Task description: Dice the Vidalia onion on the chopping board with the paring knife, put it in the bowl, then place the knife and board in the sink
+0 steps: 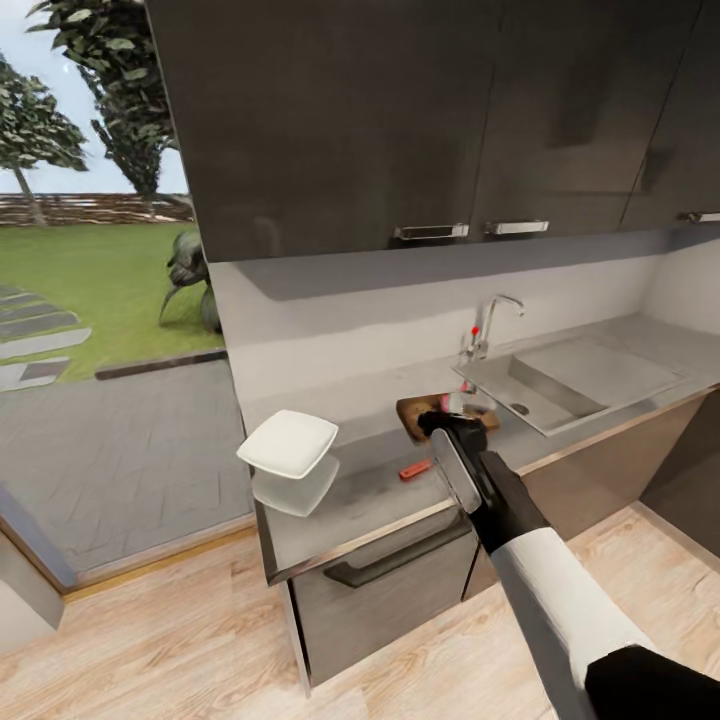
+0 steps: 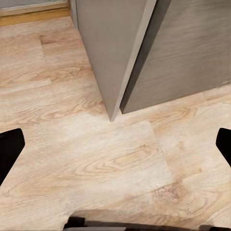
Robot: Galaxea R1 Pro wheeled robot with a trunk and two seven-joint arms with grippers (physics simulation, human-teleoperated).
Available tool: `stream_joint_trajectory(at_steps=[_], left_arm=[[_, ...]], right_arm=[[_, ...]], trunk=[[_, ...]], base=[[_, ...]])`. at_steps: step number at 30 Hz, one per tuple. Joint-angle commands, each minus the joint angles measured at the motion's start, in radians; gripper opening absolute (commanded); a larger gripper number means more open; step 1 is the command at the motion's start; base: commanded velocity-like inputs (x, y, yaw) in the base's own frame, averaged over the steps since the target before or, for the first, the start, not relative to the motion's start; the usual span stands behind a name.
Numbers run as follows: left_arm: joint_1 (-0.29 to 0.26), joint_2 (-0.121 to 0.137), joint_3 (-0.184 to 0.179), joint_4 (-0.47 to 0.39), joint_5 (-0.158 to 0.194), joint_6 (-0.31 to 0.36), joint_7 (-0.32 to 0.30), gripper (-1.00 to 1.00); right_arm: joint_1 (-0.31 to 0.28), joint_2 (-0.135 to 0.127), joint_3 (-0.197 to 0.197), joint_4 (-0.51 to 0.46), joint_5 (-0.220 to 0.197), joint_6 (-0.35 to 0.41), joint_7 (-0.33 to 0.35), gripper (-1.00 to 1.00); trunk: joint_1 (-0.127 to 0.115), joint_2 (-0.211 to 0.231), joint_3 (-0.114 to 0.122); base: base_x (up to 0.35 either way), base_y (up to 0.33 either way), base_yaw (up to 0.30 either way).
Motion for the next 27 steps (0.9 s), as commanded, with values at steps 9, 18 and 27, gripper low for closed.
stream_joint_trajectory(at_steps=[9,18,27], left_arm=[[0.0,0.001,-0.005,0.0,0.008,-0.003,0.008,1.0],[0.0,0.001,-0.005,0.004,0.008,-0.003,0.007,1.0],[-0.001,0.001,-0.005,0.006,0.008,-0.003,0.007,1.0]], right_arm=[[-0.033,-0.006,-0.09,0.078,-0.072,-0.027,-0.04,1.0],[-0.033,0.002,-0.102,0.144,-0.077,-0.075,-0.104,1.0],[-0.033,0.004,-0.1,0.183,-0.078,-0.093,-0.105,1.0]], trunk=[[0.001,-0.002,-0.002],[0.001,-0.002,-0.002],[0.001,-0.002,-0.002]], base=[[0.0,0.0,0.0],[0.0,0.009,0.0],[0.0,0.209,0.0]])
